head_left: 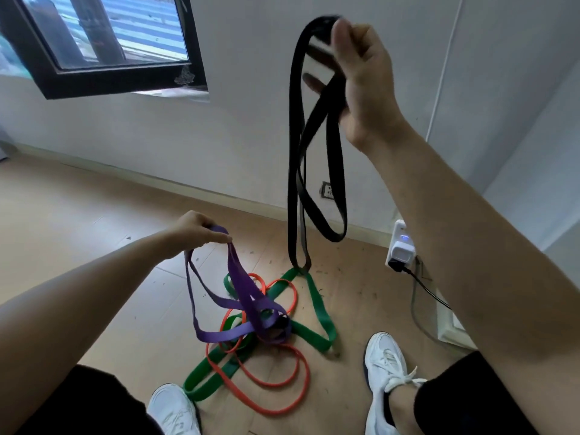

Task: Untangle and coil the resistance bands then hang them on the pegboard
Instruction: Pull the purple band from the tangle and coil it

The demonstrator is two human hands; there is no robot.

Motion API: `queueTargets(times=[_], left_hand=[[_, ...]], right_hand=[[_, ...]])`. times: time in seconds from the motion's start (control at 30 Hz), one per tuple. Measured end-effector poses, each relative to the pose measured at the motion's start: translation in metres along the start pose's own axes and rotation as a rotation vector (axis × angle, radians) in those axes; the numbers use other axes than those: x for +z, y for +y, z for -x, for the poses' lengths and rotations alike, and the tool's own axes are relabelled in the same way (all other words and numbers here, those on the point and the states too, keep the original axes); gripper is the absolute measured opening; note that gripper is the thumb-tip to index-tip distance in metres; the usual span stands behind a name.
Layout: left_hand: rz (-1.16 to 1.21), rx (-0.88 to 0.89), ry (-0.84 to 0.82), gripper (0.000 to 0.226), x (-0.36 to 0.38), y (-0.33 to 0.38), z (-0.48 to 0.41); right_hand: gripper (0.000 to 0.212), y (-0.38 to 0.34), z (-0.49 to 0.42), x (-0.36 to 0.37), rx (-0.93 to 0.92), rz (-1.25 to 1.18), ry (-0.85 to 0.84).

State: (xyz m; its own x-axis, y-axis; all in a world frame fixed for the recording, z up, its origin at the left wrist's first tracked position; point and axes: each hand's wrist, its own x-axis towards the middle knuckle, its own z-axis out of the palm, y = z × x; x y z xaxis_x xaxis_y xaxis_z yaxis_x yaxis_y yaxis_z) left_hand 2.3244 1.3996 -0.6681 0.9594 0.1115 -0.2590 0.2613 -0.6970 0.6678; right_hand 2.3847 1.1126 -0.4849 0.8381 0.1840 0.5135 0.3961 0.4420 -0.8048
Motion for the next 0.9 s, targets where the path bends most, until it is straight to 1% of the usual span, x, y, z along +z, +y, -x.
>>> queueTargets(times=[0.1, 0.17, 0.23, 0.33, 0.43, 0.5, 0.57, 0.63, 0.67, 0.7, 0.73, 0.77, 0.8, 0.83, 0.9], left_hand=[[0.122, 0.037, 0.086, 0.032, -0.007, 0.005, 0.0], [0.17, 0.083, 0.082, 0.026, -0.012, 0.008, 0.002], [0.181, 0.115, 0.069, 0.015, -0.016, 0.009, 0.004], [0.174, 0.138, 0.038, 0.015, -0.019, 0.01, 0.008], [0.202, 0.168, 0.029, 0.022, -0.019, 0.013, 0.006], [0.259, 0.184, 0.079, 0.018, -0.02, 0.015, 0.004], [0.325, 0.198, 0.142, 0.008, -0.022, 0.017, -0.001], [0.397, 0.205, 0.205, 0.017, -0.025, 0.018, -0.005], [0.426, 0.209, 0.218, 0.017, -0.026, 0.019, -0.006], [0.439, 0.212, 0.223, 0.016, -0.027, 0.02, -0.006], [0.444, 0.221, 0.214, 0.017, -0.027, 0.021, -0.006], [0.447, 0.224, 0.207, 0.018, -0.026, 0.021, -0.006], [0.455, 0.23, 0.2, 0.019, -0.026, 0.022, -0.005], [0.469, 0.239, 0.193, 0.021, -0.025, 0.024, -0.004], [0.508, 0.269, 0.164, 0.027, -0.027, 0.029, -0.002]], right_hand=[[0.014, 0.033, 0.008, -0.017, 0.128, 0.317, -0.021], [0.016, 0.069, 0.019, -0.034, 0.208, 0.57, -0.083], [0.019, 0.111, 0.036, -0.056, 0.331, 0.84, -0.171], [0.024, 0.163, 0.071, -0.09, 0.578, 1.118, -0.364], [0.026, 0.196, 0.103, -0.113, 0.783, 1.229, -0.507], [0.032, 0.207, 0.119, -0.121, 0.92, 1.281, -0.616], [0.038, 0.212, 0.132, -0.123, 1.165, 1.281, -0.824], [0.044, 0.211, 0.145, -0.12, 1.432, 1.192, -1.025], [0.046, 0.21, 0.149, -0.119, 1.511, 1.147, -1.085], [0.045, 0.211, 0.152, -0.119, 1.525, 1.134, -1.108], [0.044, 0.212, 0.153, -0.12, 1.45, 1.169, -1.09], [0.042, 0.214, 0.152, -0.121, 1.308, 1.231, -1.025], [0.044, 0.216, 0.151, -0.121, 1.148, 1.269, -0.921], [0.049, 0.219, 0.15, -0.121, 1.011, 1.239, -0.807], [0.068, 0.222, 0.149, -0.111, 0.876, 1.029, -0.634]])
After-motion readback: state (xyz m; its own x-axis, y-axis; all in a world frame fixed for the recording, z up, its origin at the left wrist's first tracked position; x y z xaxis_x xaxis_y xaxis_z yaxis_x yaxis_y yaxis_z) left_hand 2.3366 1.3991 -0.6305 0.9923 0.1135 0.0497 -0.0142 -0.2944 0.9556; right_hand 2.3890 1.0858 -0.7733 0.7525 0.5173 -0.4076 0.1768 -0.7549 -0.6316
